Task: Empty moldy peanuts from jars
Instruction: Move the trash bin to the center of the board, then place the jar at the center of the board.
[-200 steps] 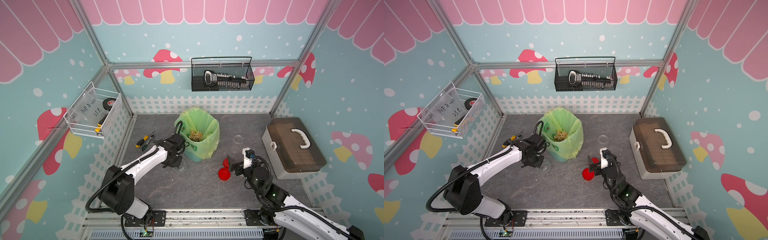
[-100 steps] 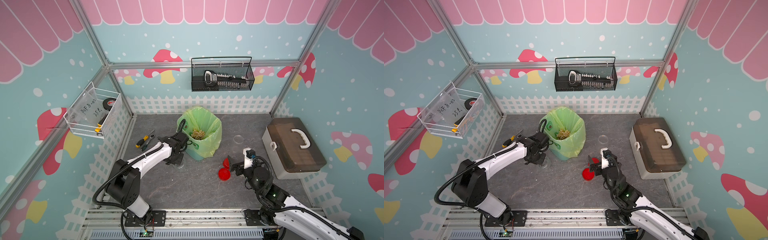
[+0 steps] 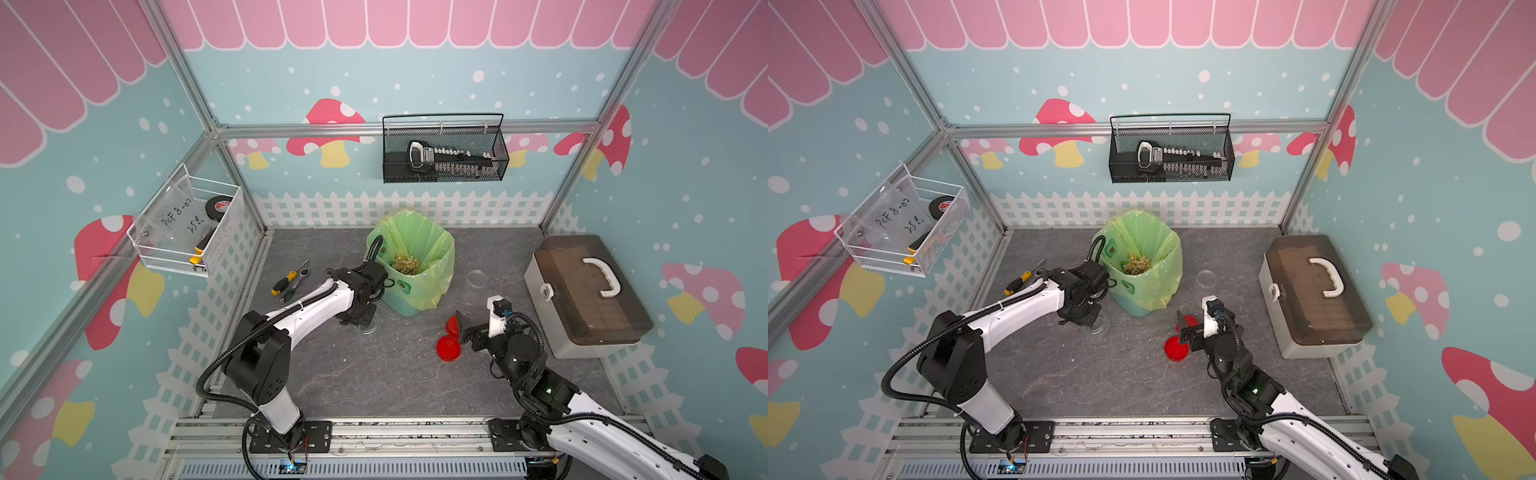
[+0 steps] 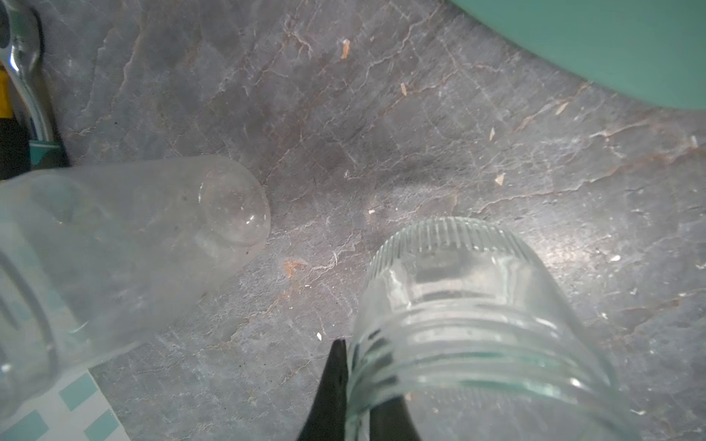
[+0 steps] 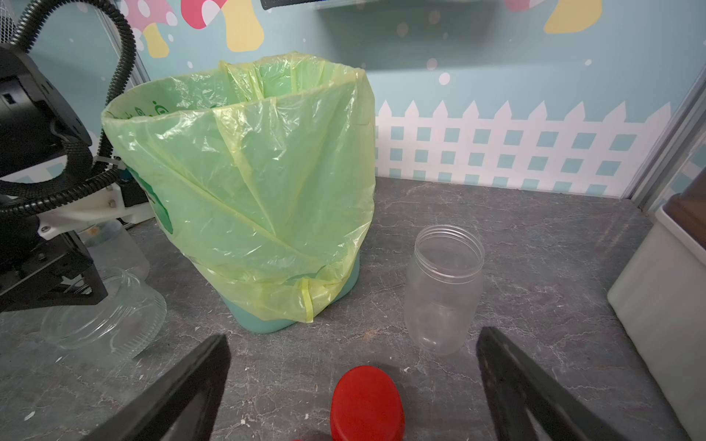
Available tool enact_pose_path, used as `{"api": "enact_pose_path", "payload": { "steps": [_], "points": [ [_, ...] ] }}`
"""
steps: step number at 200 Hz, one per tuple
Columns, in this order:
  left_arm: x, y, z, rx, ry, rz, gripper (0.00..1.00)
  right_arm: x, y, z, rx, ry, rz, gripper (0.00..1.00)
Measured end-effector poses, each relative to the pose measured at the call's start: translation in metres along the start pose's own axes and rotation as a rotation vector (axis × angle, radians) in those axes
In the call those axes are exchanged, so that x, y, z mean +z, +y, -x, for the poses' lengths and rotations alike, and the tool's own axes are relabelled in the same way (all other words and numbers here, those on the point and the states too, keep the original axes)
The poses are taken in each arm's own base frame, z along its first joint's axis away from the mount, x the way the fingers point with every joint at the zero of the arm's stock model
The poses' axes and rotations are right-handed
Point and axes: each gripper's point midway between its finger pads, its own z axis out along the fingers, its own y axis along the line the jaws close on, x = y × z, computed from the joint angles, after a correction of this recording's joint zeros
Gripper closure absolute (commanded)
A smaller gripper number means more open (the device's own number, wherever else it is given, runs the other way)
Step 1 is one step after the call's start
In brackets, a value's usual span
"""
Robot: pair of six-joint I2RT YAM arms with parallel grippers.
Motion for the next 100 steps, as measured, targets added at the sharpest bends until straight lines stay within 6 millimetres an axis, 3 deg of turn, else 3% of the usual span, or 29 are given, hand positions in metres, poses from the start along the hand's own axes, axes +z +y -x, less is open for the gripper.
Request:
{"api": "enact_pose_path", "payload": {
  "steps": [38, 63, 81, 100],
  "points": [
    [0.003, 0.008, -0.029, 0.02, 0.07, 0.031, 1.0, 0.0, -0.001, 0.0, 0.004, 0.0, -0.005, 0.01],
    [0.006, 0.009, -0.032, 0.027, 0.09, 0.035, 0.98, 0.0, -0.002, 0.001, 0.006, -0.004, -0.005, 0.01],
    [0.01, 0.006, -0.033, 0.033, 0.105, 0.031, 0.93, -0.001, -0.002, 0.002, 0.011, -0.008, -0.004, 0.01],
    [0.012, 0.004, -0.029, 0.032, 0.101, 0.027, 0.78, -0.001, -0.002, 0.002, 0.012, -0.009, -0.004, 0.01]
  ]
}}
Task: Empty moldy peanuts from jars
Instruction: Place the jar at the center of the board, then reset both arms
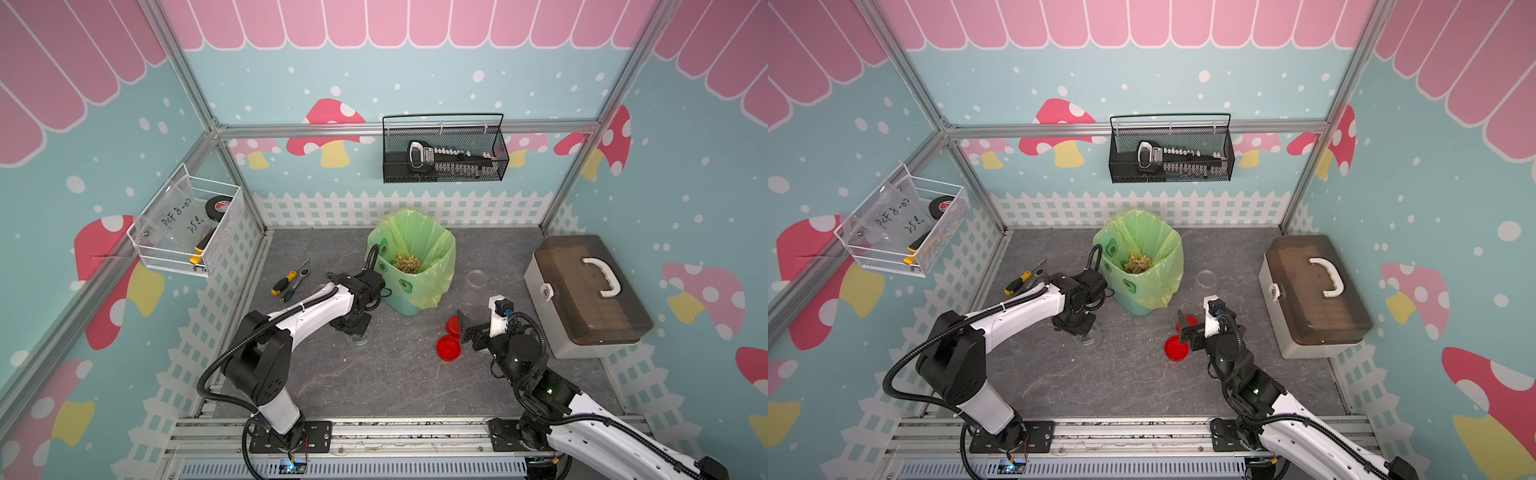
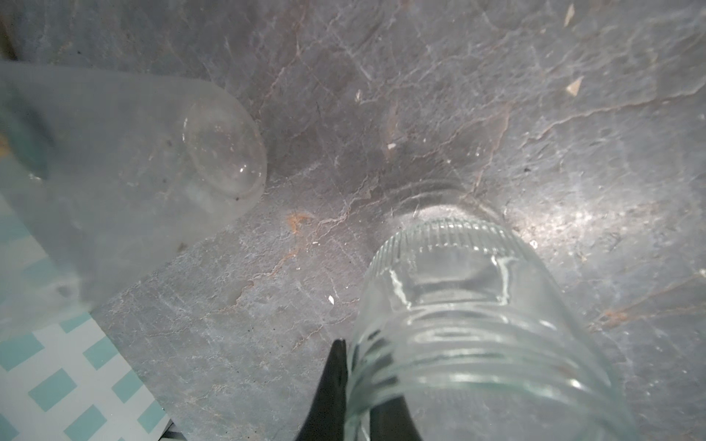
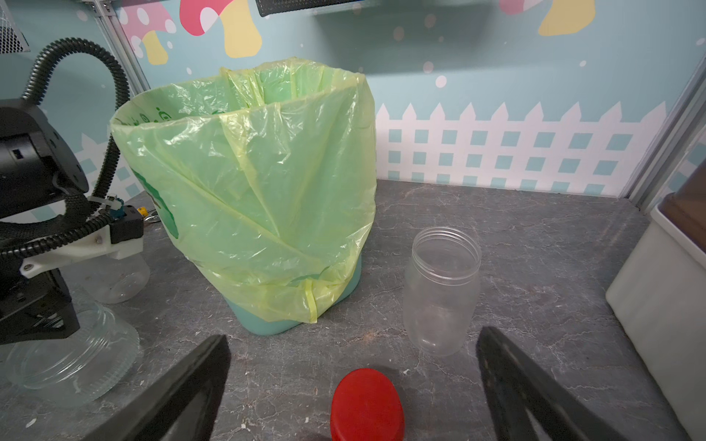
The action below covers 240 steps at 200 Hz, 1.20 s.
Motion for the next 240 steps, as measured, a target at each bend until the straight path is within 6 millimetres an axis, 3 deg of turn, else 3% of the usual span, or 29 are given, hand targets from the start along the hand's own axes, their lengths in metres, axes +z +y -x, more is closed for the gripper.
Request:
{"api": "enact_pose_path", "payload": {
  "steps": [46, 100, 155, 187, 212, 240],
  "points": [
    [-0.001, 0.0, 0.002, 0.013, -0.004, -0.002, 0.46, 0.0, 0.0, 0.0, 0.001, 0.0, -0.001, 0.01],
    [-0.02, 0.005, -0.002, 0.008, -0.047, -0.016, 0.31, 0.0, -0.001, -0.002, 0.003, 0.003, -0.003, 0.01],
    [-0.082, 0.02, 0.003, -0.057, -0.272, -0.062, 0.3, 0.0, -0.001, -0.002, 0.004, 0.003, -0.002, 0.01],
    [-0.129, 0.038, 0.008, -0.137, -0.504, -0.073, 0.3, 0.001, -0.004, -0.002, 0.014, 0.005, -0.012, 0.01],
    [-0.163, 0.061, -0.003, -0.225, -0.73, -0.062, 0.28, 0.004, -0.01, -0.008, 0.02, 0.028, -0.039, 0.01],
    [-0.183, 0.081, -0.021, -0.313, -0.937, -0.051, 0.23, 0.009, -0.019, -0.008, 0.021, 0.074, -0.078, 0.01]
  ]
}}
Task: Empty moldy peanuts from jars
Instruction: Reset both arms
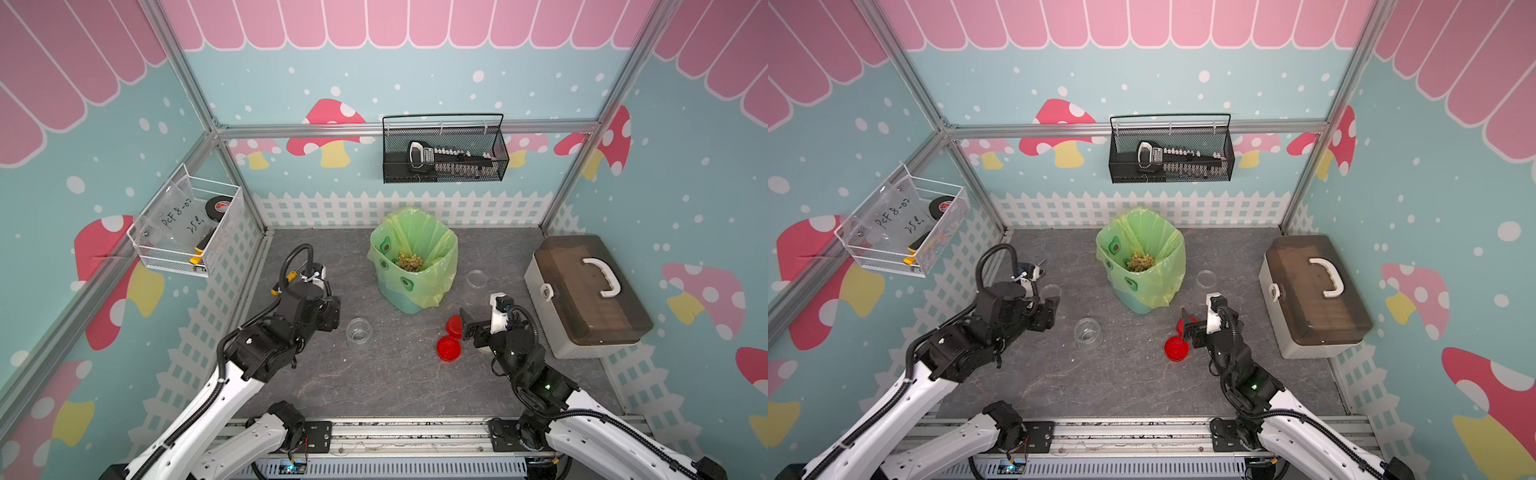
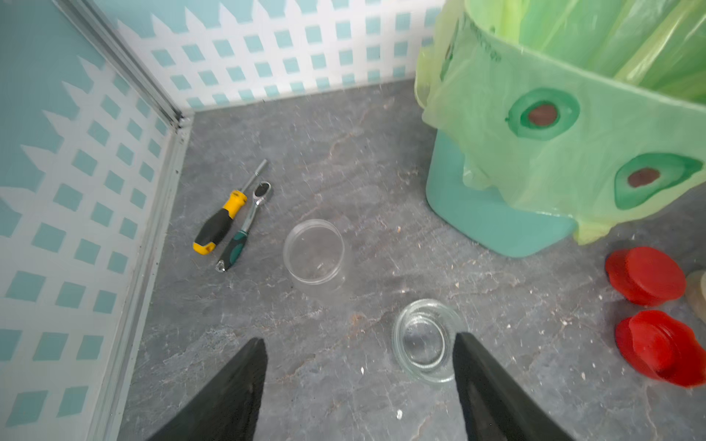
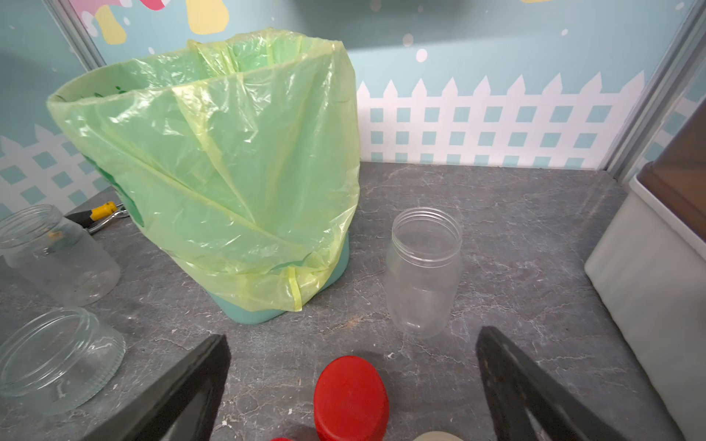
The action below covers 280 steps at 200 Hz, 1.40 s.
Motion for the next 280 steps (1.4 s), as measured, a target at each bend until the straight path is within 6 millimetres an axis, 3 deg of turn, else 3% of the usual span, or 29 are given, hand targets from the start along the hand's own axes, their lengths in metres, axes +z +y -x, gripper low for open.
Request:
{"api": "enact_pose_path", "payload": {
  "steps": [81, 122, 150, 203, 235, 280],
  "points": [
    [0.005, 0.05, -0.006, -0.196, -0.391, 0.197, 0.23, -0.004, -0.052, 0.05, 0.03, 0.017, -0.192, 0.01],
    [0.03, 0.059, -0.031, -0.174, -0.435, 0.289, 0.22, -0.004, -0.074, 0.069, -0.016, 0.047, -0.274, 0.01],
    [0.039, 0.07, -0.055, -0.14, -0.439, 0.349, 0.22, 0.002, -0.093, 0.057, -0.019, 0.112, -0.322, 0.01],
    [0.043, 0.105, -0.074, -0.185, -0.499, 0.45, 0.19, 0.011, -0.119, 0.038, -0.008, 0.193, -0.39, 0.01],
    [0.063, 0.123, -0.086, -0.217, -0.458, 0.466, 0.19, 0.02, -0.144, 0.023, 0.0, 0.2, -0.482, 0.01],
    [0.107, 0.14, -0.107, -0.269, -0.384, 0.465, 0.16, 0.038, -0.173, -0.021, -0.062, 0.225, -0.572, 0.01]
  ]
}}
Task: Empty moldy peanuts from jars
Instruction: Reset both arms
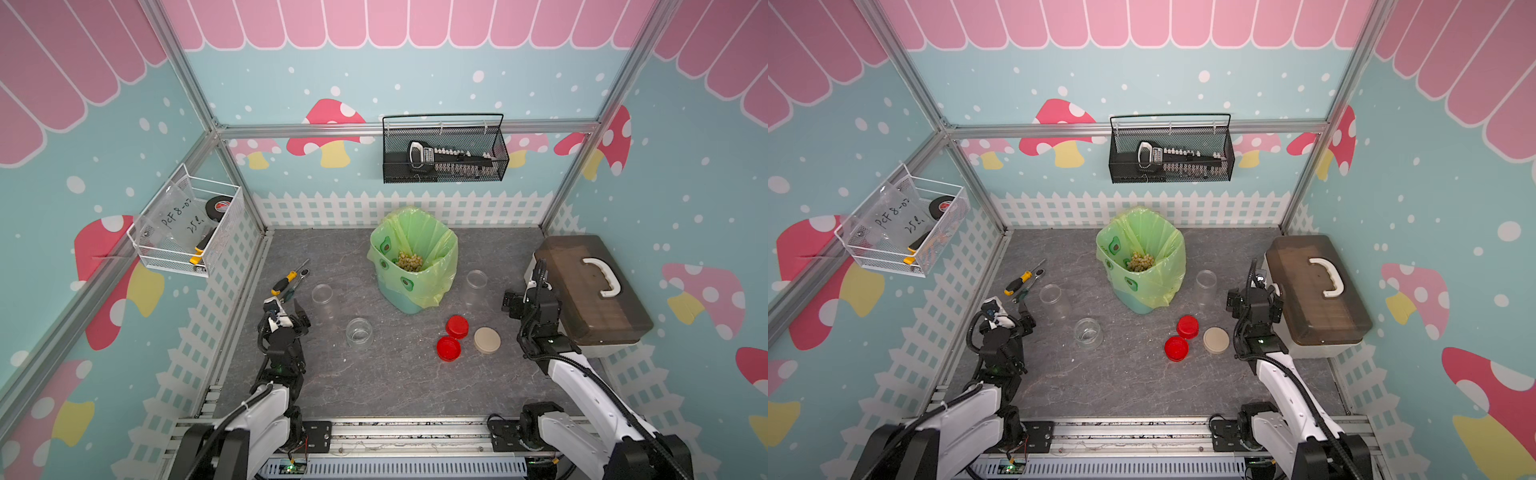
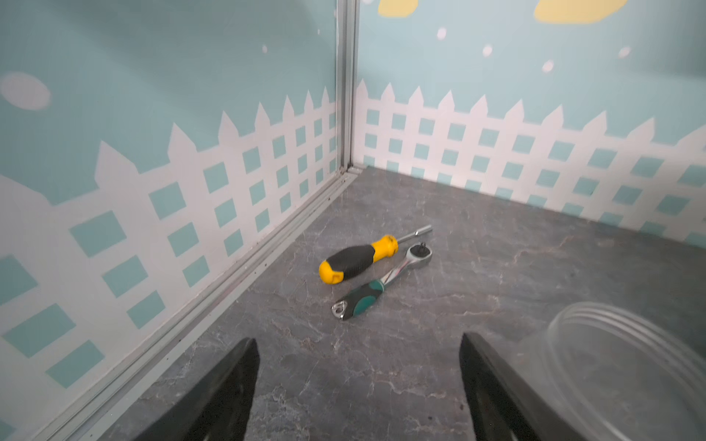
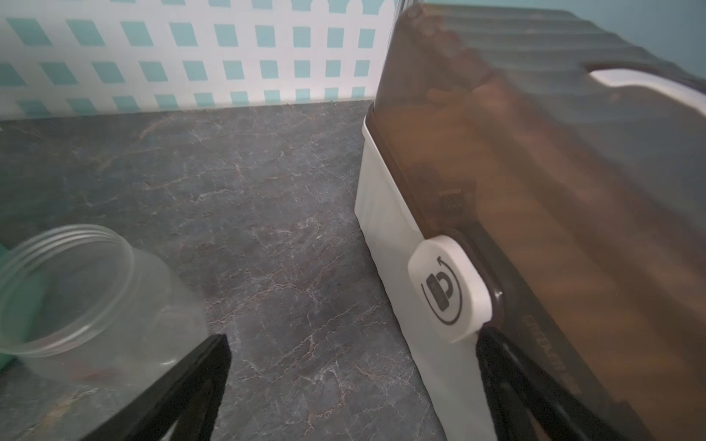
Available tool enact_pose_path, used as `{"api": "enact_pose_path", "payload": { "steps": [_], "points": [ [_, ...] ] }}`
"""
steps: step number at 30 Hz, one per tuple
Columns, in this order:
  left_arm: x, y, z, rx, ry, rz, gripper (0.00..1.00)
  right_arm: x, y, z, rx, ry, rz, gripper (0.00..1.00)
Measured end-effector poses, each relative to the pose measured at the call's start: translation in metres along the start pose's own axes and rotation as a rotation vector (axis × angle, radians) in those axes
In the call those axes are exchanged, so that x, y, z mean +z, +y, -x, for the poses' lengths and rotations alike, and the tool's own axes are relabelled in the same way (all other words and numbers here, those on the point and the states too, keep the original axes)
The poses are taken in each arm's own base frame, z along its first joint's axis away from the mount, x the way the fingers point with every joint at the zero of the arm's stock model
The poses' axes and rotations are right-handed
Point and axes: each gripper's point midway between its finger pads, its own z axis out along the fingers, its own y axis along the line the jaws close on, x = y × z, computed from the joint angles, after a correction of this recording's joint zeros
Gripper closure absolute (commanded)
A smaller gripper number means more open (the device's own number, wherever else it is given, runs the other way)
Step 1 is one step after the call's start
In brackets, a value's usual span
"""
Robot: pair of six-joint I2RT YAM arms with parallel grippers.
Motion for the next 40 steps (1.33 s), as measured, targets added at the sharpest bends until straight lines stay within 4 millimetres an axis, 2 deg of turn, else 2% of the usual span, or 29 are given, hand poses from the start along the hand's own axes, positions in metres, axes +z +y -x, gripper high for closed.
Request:
{"api": "enact_pose_path", "payload": {
  "steps": [3, 8, 11, 13, 17, 20, 22, 25, 27, 29, 31, 36, 40],
  "points": [
    [0.015, -0.008, -0.016, 0.006, 0.03, -0.022, 0.15, 0.016, 0.003, -0.014, -0.046, -0.011, -0.012, 0.01],
    [0.03, -0.011, -0.025, -0.022, 0.025, -0.054, 0.12, 0.035, 0.003, -0.035, -0.072, -0.029, -0.013, 0.01],
    [0.034, -0.016, -0.015, -0.041, -0.007, -0.086, 0.01, 0.041, 0.004, -0.038, -0.049, -0.066, -0.003, 0.02],
    [0.039, -0.022, -0.007, -0.061, -0.037, -0.105, 0.01, 0.045, 0.004, -0.043, -0.035, -0.085, -0.002, 0.01],
    [0.042, -0.028, -0.005, -0.065, -0.04, -0.134, 0.01, 0.052, 0.005, -0.056, -0.027, -0.093, -0.002, 0.01],
    [0.042, -0.039, -0.002, -0.05, -0.043, -0.193, 0.0, 0.058, 0.009, -0.059, -0.03, -0.093, 0.007, 0.01],
    [0.042, -0.047, -0.002, -0.033, -0.042, -0.231, 0.01, 0.06, 0.01, -0.056, -0.03, -0.095, 0.009, 0.01],
    [0.046, -0.059, -0.001, -0.01, -0.025, -0.27, 0.01, 0.066, 0.014, -0.042, -0.028, -0.117, 0.018, 0.01],
    [0.058, -0.067, 0.003, 0.005, 0.0, -0.278, 0.01, 0.067, 0.017, -0.033, -0.027, -0.137, 0.027, 0.01],
    [0.071, -0.074, 0.008, 0.02, 0.027, -0.279, 0.01, 0.067, 0.018, -0.032, -0.029, -0.139, 0.033, 0.01],
    [0.075, -0.081, 0.016, 0.028, 0.018, -0.295, 0.01, 0.067, 0.019, -0.033, -0.033, -0.136, 0.034, 0.01],
    [0.071, -0.085, -0.004, 0.064, 0.095, -0.321, 0.01, 0.067, 0.02, -0.033, -0.036, -0.135, 0.041, 0.01],
    [0.07, -0.084, -0.012, 0.077, 0.126, -0.325, 0.01, 0.067, 0.02, -0.034, -0.039, -0.133, 0.043, 0.01]
  ]
}}
